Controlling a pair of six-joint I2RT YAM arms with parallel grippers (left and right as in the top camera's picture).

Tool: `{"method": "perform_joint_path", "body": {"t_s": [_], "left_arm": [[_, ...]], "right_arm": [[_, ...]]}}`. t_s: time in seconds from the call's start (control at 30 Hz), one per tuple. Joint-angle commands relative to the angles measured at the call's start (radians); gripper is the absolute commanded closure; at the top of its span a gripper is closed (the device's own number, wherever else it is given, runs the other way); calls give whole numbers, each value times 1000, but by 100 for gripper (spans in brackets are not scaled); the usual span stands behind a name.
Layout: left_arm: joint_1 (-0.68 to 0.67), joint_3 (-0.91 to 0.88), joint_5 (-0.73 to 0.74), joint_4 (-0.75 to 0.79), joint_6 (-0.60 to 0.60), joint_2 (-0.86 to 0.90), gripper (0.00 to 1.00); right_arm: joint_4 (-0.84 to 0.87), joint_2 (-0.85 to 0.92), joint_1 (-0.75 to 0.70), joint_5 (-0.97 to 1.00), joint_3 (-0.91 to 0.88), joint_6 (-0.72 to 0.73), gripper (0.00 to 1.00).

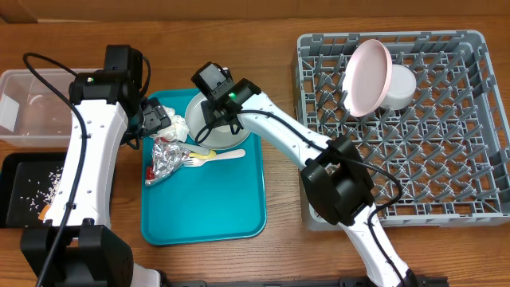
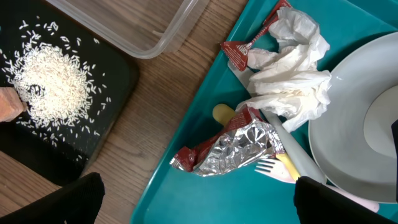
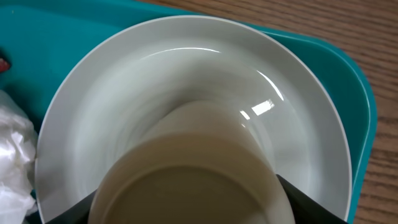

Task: Sort waste into correct bins and load items into the dishwasher rack
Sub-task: 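Grasp the white cup with the right gripper, then lift the cup and carry it to the rack's right side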

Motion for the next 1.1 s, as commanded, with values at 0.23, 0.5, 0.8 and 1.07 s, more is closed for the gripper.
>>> {"method": "perform_joint_path", "body": {"t_s": [0.23,0.5,0.8,1.07], "left_arm": [[-2,22,0,1,-21,-13,0],[-2,22,0,2,-21,-13,0],[-2,22,0,1,-21,-13,0],[-2,22,1,1,-21,-13,0]], "right_arm": [[-63,0,-8,16,80,6,51],[-256,-24,-31,16,309,6,60],[-512,-65,-143,43,638,21,60],[-730,-77,-392,84,880,24,59]]}}
